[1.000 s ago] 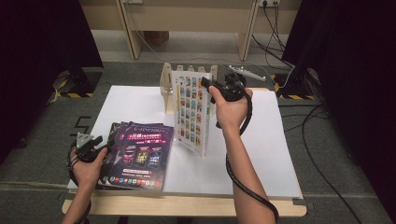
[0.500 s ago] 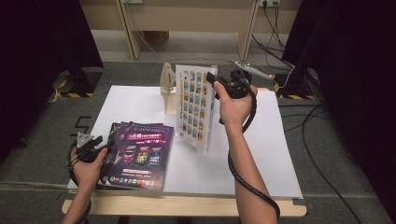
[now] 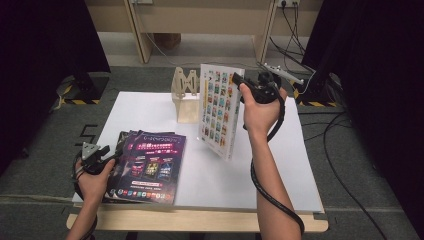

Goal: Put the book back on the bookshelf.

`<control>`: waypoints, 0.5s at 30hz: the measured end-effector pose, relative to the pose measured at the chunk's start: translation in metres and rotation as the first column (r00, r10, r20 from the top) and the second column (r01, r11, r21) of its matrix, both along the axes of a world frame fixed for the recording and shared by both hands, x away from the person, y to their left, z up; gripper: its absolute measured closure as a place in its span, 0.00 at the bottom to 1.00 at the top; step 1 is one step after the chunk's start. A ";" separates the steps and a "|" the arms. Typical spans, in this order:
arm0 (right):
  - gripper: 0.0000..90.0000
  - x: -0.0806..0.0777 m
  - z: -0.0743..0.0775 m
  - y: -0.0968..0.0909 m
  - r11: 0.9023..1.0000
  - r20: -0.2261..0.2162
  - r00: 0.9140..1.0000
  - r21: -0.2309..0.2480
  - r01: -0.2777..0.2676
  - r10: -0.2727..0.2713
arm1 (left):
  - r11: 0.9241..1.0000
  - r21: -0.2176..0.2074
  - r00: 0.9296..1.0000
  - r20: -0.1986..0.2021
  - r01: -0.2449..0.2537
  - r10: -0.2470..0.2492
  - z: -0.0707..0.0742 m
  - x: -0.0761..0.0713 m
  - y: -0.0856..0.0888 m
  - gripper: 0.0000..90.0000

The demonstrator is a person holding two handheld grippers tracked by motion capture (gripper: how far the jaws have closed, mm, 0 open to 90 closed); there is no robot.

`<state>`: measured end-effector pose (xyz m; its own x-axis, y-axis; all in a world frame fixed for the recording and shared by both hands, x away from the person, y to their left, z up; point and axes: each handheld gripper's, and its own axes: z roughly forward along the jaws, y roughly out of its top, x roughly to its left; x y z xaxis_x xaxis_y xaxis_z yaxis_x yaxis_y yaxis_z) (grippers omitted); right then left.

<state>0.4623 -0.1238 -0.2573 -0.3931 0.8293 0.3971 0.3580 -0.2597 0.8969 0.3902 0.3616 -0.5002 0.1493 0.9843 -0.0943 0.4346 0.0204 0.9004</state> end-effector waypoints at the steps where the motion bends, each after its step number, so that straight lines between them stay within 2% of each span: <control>1: 0.83 0.000 0.000 -0.001 1.000 0.002 1.000 -0.002 0.002 -0.002 | 1.000 0.003 1.000 0.001 0.000 0.000 0.000 0.000 0.000 0.48; 15: 0.83 0.001 0.003 0.000 0.998 0.029 0.999 -0.051 0.022 -0.021 | 1.000 -0.006 1.000 0.000 -0.001 0.001 0.000 0.000 0.001 0.48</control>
